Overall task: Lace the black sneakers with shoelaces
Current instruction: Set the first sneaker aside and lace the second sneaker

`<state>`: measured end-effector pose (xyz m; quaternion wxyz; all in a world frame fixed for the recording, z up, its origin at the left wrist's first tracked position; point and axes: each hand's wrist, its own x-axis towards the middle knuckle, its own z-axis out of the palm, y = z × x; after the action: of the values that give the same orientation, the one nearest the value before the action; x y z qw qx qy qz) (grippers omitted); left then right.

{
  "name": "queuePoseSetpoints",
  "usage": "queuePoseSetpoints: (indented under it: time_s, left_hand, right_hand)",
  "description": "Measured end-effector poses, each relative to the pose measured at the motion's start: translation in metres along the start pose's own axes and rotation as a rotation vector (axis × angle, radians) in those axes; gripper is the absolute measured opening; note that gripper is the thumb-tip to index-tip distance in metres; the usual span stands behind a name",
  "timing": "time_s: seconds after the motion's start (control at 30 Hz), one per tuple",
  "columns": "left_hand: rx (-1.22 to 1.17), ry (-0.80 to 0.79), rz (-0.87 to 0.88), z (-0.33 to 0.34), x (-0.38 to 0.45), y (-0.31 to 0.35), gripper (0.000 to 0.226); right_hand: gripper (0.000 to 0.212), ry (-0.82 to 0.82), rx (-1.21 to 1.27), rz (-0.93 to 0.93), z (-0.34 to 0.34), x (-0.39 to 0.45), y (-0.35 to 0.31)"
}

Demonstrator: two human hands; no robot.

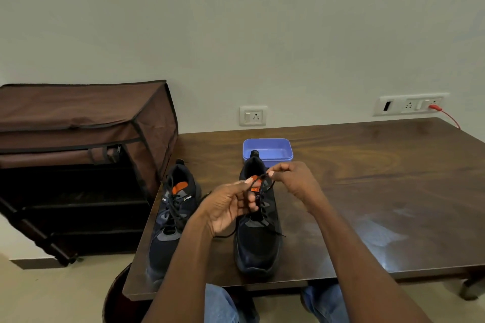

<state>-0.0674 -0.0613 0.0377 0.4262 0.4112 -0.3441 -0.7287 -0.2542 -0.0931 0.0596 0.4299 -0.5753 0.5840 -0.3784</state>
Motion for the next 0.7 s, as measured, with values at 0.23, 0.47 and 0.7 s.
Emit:
queuePoseSetpoints:
  time_s: [0.23, 0.47, 0.7]
  left_hand:
    - [0.039, 0.458, -0.023, -0.019, 0.011, -0.005, 0.018]
    - [0.233, 0.503, 0.071, -0.015, 0.014, -0.012, 0.012]
    - [0.195, 0.328, 0.078, -0.003, 0.014, -0.009, 0.008]
  right_hand:
    - [0.017, 0.336, -0.520, 0.198, -0.010, 0.009, 0.014]
    - [0.030, 0.157, -0.606, -0.071, 0.006, 0.008, 0.013]
    - [0.022, -0.246, -0.398, -0.099, 0.028, 0.001, 0.006]
